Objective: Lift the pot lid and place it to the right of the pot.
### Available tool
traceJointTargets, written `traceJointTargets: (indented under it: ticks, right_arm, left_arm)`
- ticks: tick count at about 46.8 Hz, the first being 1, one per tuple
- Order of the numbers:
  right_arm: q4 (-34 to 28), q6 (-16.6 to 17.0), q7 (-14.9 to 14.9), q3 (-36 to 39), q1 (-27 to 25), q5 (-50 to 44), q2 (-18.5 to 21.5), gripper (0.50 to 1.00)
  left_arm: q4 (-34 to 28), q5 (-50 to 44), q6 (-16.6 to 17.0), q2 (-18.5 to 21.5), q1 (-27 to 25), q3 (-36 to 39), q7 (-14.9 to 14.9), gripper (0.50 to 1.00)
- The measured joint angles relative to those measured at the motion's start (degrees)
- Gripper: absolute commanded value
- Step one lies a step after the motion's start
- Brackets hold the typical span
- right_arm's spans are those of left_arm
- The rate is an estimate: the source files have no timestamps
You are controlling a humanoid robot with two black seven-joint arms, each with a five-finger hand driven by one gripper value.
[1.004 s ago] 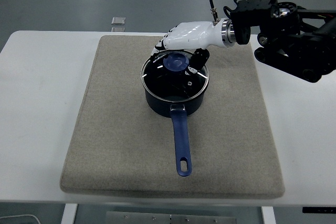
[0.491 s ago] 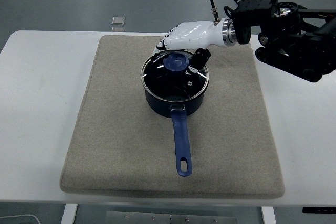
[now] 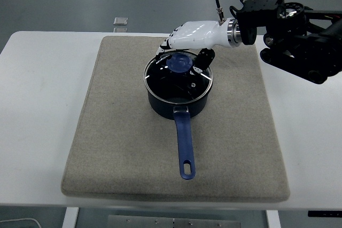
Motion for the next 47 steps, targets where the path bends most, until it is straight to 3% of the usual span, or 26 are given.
traceJointTargets:
  ticks: [47]
  right_arm:
    - [-0.21,0.00,-0.07,-0.09,-0.47,-0.01,0.97,0.801]
  left_arm:
    - [-0.05,0.00,0.00,0.00,0.00,0.00,0.00,1.000]
